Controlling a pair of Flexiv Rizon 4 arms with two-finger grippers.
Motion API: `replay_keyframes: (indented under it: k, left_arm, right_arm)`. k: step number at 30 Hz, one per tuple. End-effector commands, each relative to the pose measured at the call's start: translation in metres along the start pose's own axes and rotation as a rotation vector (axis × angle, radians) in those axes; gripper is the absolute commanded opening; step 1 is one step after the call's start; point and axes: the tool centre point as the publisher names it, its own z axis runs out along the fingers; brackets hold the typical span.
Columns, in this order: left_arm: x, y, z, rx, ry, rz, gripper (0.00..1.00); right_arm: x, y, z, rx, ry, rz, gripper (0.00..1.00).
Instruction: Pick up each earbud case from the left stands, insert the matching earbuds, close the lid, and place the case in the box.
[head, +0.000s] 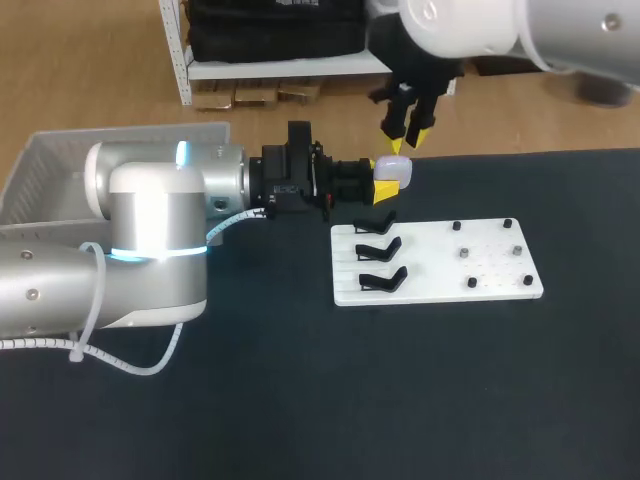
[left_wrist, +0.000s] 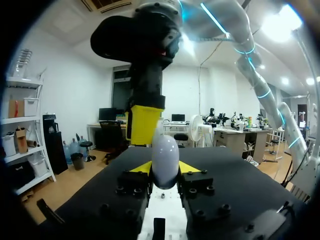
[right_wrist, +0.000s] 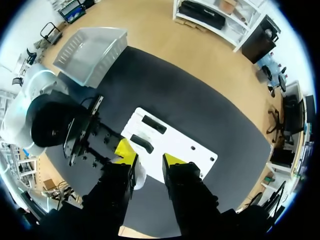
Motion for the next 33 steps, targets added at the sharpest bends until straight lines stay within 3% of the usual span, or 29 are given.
replay_keyframes:
  k: [1,4,7,14,15,17,18,23,26,30,33]
  left_arm:
    - [0.001,-0.001,0.0,-0.005,-0.007,0.004,0.0]
    - [0.001,-0.001,0.0,-0.005,-0.007,0.004,0.0]
    - [0.001,-0.001,0.0,-0.005,-0.007,0.004,0.0]
    - [0.001,-0.001,0.0,-0.005,-0.007,0.004,0.0]
    - [0.001,-0.001,0.0,-0.005,-0.007,0.004,0.0]
    - [-0.003,0.0,-0.006,-0.005,-0.007,0.014,0.0]
    - [-0.005,0.001,-0.009,-0.006,-0.007,0.021,0.0]
    - [-0.019,0.003,-0.034,-0.012,-0.022,0.07,0.0]
    - [-0.027,0.007,-0.058,-0.022,0.02,0.104,0.0]
    - [-0.033,0.016,-0.102,-0.031,0.055,0.132,0.0]
    - [-0.036,0.02,-0.143,-0.083,0.078,0.15,0.0]
  right_arm:
    - [0.008,-0.002,-0.005,0.006,-0.048,0.021,0.3]
    - [0.006,-0.007,-0.011,0.007,-0.076,0.051,0.31]
    - [0.006,-0.016,-0.016,0.003,-0.11,0.109,0.39]
    - [0.018,-0.044,-0.026,-0.062,-0.241,0.331,0.43]
    - [0.02,-0.046,-0.026,-0.063,-0.253,0.347,0.49]
    - [0.024,-0.05,-0.026,-0.087,-0.268,0.377,0.91]
    - [0.024,-0.05,-0.026,-0.087,-0.268,0.377,1.0]
    - [0.024,-0.05,-0.026,-0.087,-0.268,0.377,1.0]
    - [0.024,-0.05,-0.026,-0.087,-0.268,0.377,1.0]
    - [0.024,-0.05,-0.026,-0.087,-0.268,0.377,1.0]
    - [0.024,-0.05,-0.026,-0.087,-0.268,0.377,1.0]
